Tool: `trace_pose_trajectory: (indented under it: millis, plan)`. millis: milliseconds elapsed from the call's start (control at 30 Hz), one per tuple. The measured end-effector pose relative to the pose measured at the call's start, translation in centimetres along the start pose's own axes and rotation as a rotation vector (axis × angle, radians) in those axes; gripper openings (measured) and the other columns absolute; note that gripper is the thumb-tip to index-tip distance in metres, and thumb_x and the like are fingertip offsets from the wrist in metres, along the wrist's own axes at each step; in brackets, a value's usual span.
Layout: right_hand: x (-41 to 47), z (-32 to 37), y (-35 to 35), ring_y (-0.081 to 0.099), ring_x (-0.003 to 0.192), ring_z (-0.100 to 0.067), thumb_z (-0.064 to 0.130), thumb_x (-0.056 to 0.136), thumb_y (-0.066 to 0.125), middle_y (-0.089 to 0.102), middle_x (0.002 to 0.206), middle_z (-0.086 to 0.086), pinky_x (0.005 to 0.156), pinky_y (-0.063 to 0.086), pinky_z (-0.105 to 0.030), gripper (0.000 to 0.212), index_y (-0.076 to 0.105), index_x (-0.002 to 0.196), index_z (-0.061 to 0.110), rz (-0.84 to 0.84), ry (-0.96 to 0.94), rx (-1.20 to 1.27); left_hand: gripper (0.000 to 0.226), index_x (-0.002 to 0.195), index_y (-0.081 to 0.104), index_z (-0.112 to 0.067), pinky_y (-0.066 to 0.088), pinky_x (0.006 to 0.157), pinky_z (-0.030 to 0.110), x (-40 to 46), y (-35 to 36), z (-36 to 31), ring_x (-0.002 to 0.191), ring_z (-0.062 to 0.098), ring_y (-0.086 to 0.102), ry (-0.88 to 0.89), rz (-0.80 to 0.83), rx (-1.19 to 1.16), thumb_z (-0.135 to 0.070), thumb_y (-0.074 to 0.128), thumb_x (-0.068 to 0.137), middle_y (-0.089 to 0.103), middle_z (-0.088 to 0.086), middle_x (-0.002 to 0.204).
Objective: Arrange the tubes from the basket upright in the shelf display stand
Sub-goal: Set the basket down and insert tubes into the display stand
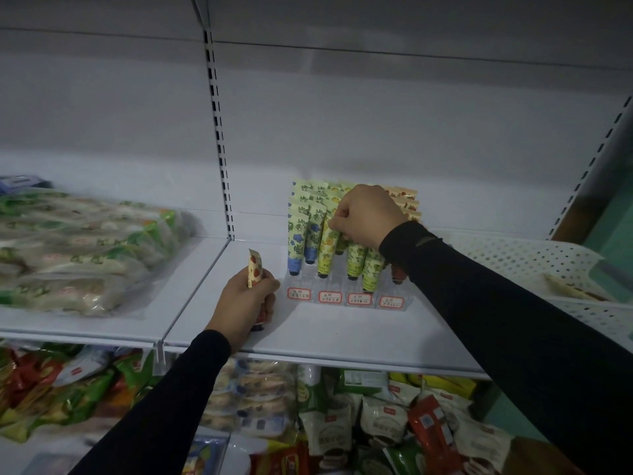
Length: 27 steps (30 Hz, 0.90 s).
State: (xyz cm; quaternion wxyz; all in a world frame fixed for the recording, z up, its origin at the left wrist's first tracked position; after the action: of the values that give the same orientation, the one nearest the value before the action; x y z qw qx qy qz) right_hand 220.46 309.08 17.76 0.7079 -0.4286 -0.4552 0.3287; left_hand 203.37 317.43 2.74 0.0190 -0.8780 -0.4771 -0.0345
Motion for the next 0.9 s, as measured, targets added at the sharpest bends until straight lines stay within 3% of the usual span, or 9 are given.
trace_pose_trajectory:
  millis: [100, 200, 400, 900]
  plan:
    - [-0.09, 0.00, 0.11, 0.067, 0.071, -0.032, 0.022, 0.092, 0.063, 0.072, 0.080, -0.020, 0.070, 0.053, -0.032, 0.031, 0.072, 0.081, -0.006, -0.020, 0.017, -0.011, 0.011, 0.081, 0.051, -0.009, 0.035, 0.047, 0.028, 0.04, -0.07, 0.04, 0.050, 0.021, 0.041, -0.001, -0.003, -0.002, -0.008, 0.056, 0.091, 0.050, 0.009, 0.057]
    - [-0.09, 0.28, 0.11, 0.052, 0.055, -0.024, 0.021, 0.093, 0.061, 0.063, 0.066, -0.019, 0.068, 0.051, -0.032, 0.036, 0.063, 0.065, -0.002, -0.022, 0.029, -0.061, 0.011, 0.081, 0.052, -0.010, 0.035, 0.048, 0.028, -0.04, -0.15, 0.03, 0.050, 0.021, 0.041, -0.002, -0.008, -0.008, -0.008, 0.056, 0.091, 0.051, 0.009, 0.058]
    - [-0.49, 0.22, 0.17, 0.070, 0.081, -0.033, 0.024, 0.094, 0.057, 0.072, 0.087, -0.022, 0.078, 0.056, -0.037, 0.035, 0.072, 0.091, -0.007, -0.002, 0.032, -0.016, 0.011, 0.082, 0.052, -0.010, 0.033, 0.049, 0.029, -0.27, -0.18, 0.02, 0.051, 0.020, 0.040, -0.006, -0.003, -0.009, -0.008, 0.054, 0.092, 0.049, 0.010, 0.059]
    - [-0.83, 0.37, -0.67, 0.069, 0.075, -0.030, 0.040, 0.097, 0.052, 0.073, 0.080, -0.018, 0.076, 0.055, -0.034, 0.050, 0.074, 0.087, -0.003, -0.024, 0.001, -0.066, 0.011, 0.082, 0.052, -0.010, 0.031, 0.049, 0.028, -0.27, -0.17, -0.07, 0.053, 0.020, 0.039, -0.007, 0.003, -0.011, -0.009, 0.053, 0.093, 0.048, 0.011, 0.060]
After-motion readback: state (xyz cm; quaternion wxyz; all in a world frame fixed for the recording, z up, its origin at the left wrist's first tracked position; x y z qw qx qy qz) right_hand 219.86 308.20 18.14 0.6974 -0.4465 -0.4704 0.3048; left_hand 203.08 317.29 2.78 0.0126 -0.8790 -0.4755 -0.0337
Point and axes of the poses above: each hand's wrist, its own x-axis towards the middle knuckle, its own y-axis out of the palm, z = x × y, the point moved 7 cm from there along x, towards the middle knuckle
